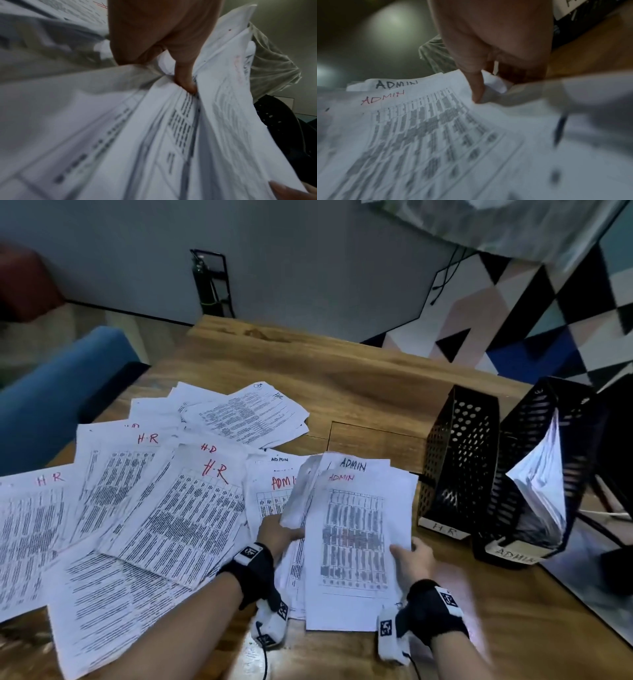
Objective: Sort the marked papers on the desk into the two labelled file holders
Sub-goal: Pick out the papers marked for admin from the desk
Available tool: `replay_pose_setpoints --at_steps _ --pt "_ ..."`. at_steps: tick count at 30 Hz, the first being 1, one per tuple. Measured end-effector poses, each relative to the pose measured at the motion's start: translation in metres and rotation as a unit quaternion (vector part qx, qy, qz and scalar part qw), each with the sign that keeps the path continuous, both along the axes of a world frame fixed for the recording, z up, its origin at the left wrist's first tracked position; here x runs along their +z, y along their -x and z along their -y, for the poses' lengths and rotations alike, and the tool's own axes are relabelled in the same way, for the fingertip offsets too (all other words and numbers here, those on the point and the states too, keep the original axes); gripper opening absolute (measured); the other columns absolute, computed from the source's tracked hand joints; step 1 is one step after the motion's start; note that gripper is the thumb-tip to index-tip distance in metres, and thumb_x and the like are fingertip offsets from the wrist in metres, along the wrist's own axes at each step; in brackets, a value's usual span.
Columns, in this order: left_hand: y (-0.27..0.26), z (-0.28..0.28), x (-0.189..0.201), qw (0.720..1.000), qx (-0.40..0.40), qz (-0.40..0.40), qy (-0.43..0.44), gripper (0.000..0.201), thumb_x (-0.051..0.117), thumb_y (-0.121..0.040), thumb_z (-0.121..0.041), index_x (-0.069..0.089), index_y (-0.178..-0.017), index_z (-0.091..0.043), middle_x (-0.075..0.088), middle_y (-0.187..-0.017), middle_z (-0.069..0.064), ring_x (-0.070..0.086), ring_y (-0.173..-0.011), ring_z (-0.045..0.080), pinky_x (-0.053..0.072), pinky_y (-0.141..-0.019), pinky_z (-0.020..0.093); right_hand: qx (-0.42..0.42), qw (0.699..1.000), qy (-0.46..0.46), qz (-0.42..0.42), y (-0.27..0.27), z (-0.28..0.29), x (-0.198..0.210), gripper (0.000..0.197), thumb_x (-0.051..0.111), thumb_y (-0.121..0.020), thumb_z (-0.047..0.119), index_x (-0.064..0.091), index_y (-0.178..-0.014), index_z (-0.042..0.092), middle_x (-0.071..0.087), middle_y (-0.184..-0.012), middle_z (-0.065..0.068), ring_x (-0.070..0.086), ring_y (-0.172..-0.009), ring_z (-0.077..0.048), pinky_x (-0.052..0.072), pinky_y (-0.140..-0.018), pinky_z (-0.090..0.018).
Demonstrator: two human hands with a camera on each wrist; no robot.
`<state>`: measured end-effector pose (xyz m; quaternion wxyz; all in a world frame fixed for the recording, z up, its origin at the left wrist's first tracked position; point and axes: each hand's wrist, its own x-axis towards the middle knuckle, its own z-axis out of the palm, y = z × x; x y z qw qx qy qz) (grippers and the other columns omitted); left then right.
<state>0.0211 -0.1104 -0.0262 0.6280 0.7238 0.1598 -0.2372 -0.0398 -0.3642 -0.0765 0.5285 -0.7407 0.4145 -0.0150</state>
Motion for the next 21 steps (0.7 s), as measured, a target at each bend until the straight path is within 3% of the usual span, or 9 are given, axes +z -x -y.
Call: replay_pose_setpoints --at_steps 3,6,8,10,14,16,18,20,21 --pt "-0.002 -0.009 0.006 0.998 0.01 0.01 0.065 0.018 0.071 -0.071 0.007 0.063 -0.087 0.005 0.065 -0.087 0.016 0.062 -0.082 0.026 0.048 -0.074 0.027 -0.031 0.999 0.026 0.019 -0.001 -0.003 0.008 0.023 0.069 -0.077 0.013 0.061 -0.096 0.005 0.067 -0.097 -0.017 0.063 -0.087 -0.031 0.051 -0.083 -0.037" --pt "-0.005 -0.013 0.008 0.996 0.005 0.013 0.092 0.01 0.065 -0.081 -0.001 0.061 -0.089 -0.005 0.064 -0.085 0.009 0.061 -0.079 0.02 0.045 -0.07 0.023 -0.026 0.998 -0.033 0.048 -0.002 -0.011 0.015 0.036 0.072 -0.075 0.003 0.051 -0.104 0.007 0.06 -0.097 -0.016 0.057 -0.092 -0.027 0.046 -0.091 -0.04" --pt "-0.007 -0.015 0.009 0.997 0.016 0.022 0.075 0.006 0.06 -0.088 -0.016 0.059 -0.088 -0.01 0.06 -0.084 0.007 0.057 -0.077 0.019 0.041 -0.07 0.024 -0.031 0.996 -0.053 0.068 -0.002 -0.011 0.014 0.025 0.067 -0.077 -0.003 0.06 -0.101 0.002 0.064 -0.095 -0.018 0.057 -0.088 -0.025 0.045 -0.083 -0.035" --pt "-0.011 -0.019 0.007 0.997 0.042 0.029 0.059 0.022 0.054 -0.092 -0.024 0.06 -0.097 -0.003 0.06 -0.088 0.009 0.056 -0.086 0.022 0.041 -0.078 0.029 -0.058 0.992 -0.043 0.1 0.0 -0.012 0.018 0.012 0.063 -0.079 -0.004 0.065 -0.089 0.002 0.067 -0.09 -0.018 0.058 -0.083 -0.024 0.044 -0.077 -0.031" --pt "-0.017 -0.03 0.008 0.996 0.079 0.033 0.037 0.037 0.052 -0.093 -0.02 0.049 -0.125 -0.001 0.059 -0.115 0.007 0.055 -0.106 0.022 0.041 -0.092 0.033 -0.103 0.978 -0.069 0.166 0.016 -0.003 0.021 0.02 0.052 -0.086 -0.006 0.059 -0.105 -0.003 0.063 -0.099 -0.018 0.055 -0.077 -0.024 0.049 -0.054 -0.014" --pt "-0.019 -0.036 0.006 0.996 0.083 0.035 0.024 0.038 0.055 -0.091 -0.018 0.051 -0.124 0.0 0.061 -0.117 0.019 0.057 -0.112 0.035 0.043 -0.096 0.036 -0.107 0.974 -0.1 0.174 0.025 0.003 0.023 0.018 0.05 -0.088 -0.006 0.057 -0.102 0.003 0.068 -0.086 -0.006 0.058 -0.077 -0.025 0.046 -0.048 -0.005" --pt "-0.017 -0.04 0.005 0.996 0.084 0.022 0.02 0.038 0.057 -0.09 -0.017 0.052 -0.123 0.0 0.057 -0.12 0.032 0.051 -0.117 0.046 0.042 -0.102 0.042 -0.09 0.976 -0.119 0.161 0.029 0.005 0.024 0.018 0.053 -0.087 -0.005 0.057 -0.103 0.005 0.07 -0.067 0.009 0.067 -0.076 -0.02 0.046 -0.046 -0.006" --pt "-0.017 -0.041 0.005 0.997 0.075 0.011 0.035 0.034 0.06 -0.088 -0.015 0.054 -0.119 -0.003 0.062 -0.117 0.026 0.055 -0.115 0.041 0.04 -0.104 0.044 -0.054 0.979 -0.15 0.123 0.028 0.001 0.026 0.022 0.055 -0.086 -0.006 0.056 -0.106 0.0 0.068 -0.056 0.009 0.065 -0.053 -0.005 0.047 -0.044 -0.011" --pt "-0.016 -0.04 0.006 0.997 0.068 0.008 0.045 0.03 0.061 -0.087 -0.011 0.055 -0.116 -0.004 0.065 -0.108 0.016 0.059 -0.11 0.032 0.041 -0.102 0.039 -0.033 0.982 -0.156 0.101 0.024 -0.004 0.026 0.023 0.058 -0.084 -0.005 0.057 -0.106 -0.003 0.071 -0.061 0.002 0.066 -0.054 -0.008 0.051 -0.049 -0.016"
